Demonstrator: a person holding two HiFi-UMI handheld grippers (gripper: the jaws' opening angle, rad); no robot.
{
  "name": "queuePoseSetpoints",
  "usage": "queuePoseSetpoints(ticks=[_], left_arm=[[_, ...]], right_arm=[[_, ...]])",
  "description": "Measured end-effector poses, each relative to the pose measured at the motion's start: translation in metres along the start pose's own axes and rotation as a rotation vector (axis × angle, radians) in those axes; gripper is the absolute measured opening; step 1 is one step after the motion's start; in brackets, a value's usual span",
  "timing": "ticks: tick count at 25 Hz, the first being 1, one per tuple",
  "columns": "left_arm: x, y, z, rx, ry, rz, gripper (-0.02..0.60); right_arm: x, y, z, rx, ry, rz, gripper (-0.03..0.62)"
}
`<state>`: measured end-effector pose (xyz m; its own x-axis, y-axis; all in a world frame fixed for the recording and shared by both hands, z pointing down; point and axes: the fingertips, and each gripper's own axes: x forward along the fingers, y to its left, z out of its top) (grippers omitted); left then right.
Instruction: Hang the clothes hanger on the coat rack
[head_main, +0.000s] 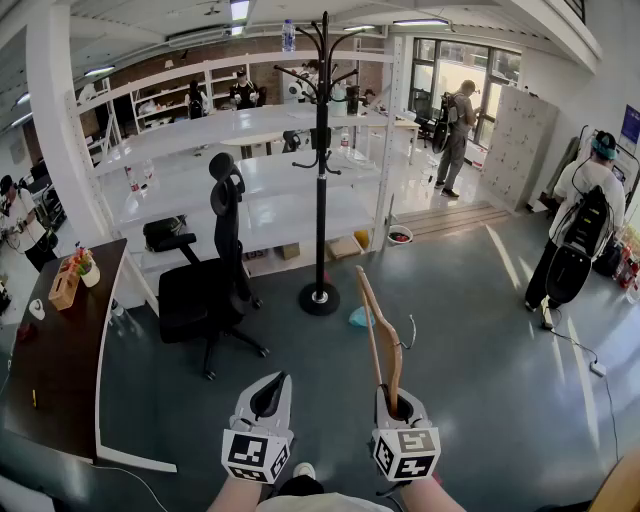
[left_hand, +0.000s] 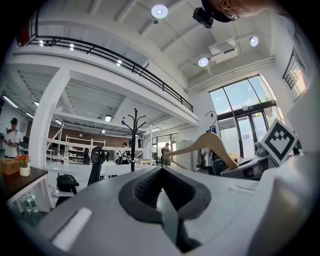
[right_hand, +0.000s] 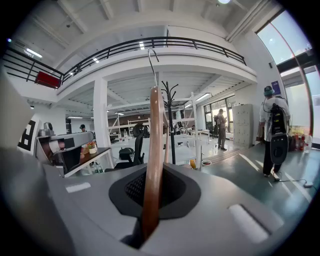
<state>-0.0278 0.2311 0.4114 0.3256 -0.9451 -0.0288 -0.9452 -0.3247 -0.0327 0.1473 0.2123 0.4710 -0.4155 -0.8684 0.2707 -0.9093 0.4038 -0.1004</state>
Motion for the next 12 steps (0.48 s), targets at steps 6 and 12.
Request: queuePoseSetpoints(ticks=[6,12], left_arm=[[0.002,0.003,-0.003,-0.007,0.005,0.001,0.002],[0.010,0.009,-0.007,-0.010,0.008,0.000,0.002]], right_arm=[[0.003,0.000,-0.003,0.006,0.011,-0.002,0.026],[0.012,-0.001,-0.003,0.009,0.016,-0.004,0.026]])
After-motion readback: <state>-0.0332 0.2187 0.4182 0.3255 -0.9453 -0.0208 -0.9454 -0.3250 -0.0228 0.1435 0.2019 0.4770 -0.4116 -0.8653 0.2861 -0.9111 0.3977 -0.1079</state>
